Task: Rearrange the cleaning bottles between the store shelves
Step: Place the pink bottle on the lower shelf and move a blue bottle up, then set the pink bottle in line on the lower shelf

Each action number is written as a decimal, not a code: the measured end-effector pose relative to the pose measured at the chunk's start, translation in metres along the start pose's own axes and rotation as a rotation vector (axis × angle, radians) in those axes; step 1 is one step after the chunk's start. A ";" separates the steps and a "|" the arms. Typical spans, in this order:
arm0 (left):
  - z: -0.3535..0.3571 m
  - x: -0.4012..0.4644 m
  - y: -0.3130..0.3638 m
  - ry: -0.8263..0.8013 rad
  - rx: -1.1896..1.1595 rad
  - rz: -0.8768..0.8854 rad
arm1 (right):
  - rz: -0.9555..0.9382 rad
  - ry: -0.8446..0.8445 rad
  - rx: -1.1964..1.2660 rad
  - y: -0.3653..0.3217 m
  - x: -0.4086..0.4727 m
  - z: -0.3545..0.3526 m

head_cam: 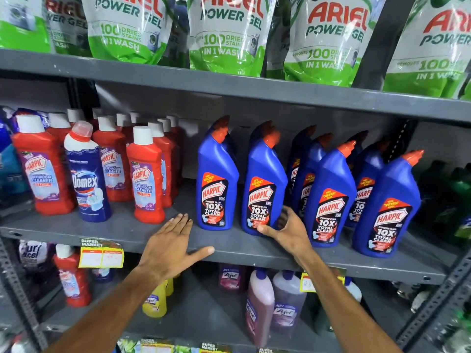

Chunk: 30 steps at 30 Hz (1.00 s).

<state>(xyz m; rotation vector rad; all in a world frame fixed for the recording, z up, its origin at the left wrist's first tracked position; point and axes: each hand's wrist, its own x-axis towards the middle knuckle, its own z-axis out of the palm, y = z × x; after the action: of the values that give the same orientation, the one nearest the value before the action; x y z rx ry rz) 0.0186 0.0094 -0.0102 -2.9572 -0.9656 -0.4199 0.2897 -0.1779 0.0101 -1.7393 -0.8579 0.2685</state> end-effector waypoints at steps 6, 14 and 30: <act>0.067 -0.057 0.004 0.308 -0.004 0.167 | -0.302 0.410 -0.127 0.015 -0.075 0.008; 0.167 -0.110 0.010 0.060 -0.001 0.276 | -0.260 0.420 -0.244 0.104 -0.166 0.054; 0.339 -0.077 -0.018 -0.323 -0.058 0.087 | 0.262 0.308 -0.009 0.278 -0.176 0.134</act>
<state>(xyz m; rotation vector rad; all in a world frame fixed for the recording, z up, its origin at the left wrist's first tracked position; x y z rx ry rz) 0.0332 0.0081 -0.3578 -3.1680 -0.8508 0.0356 0.2020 -0.2271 -0.3305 -1.8420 -0.4093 0.1627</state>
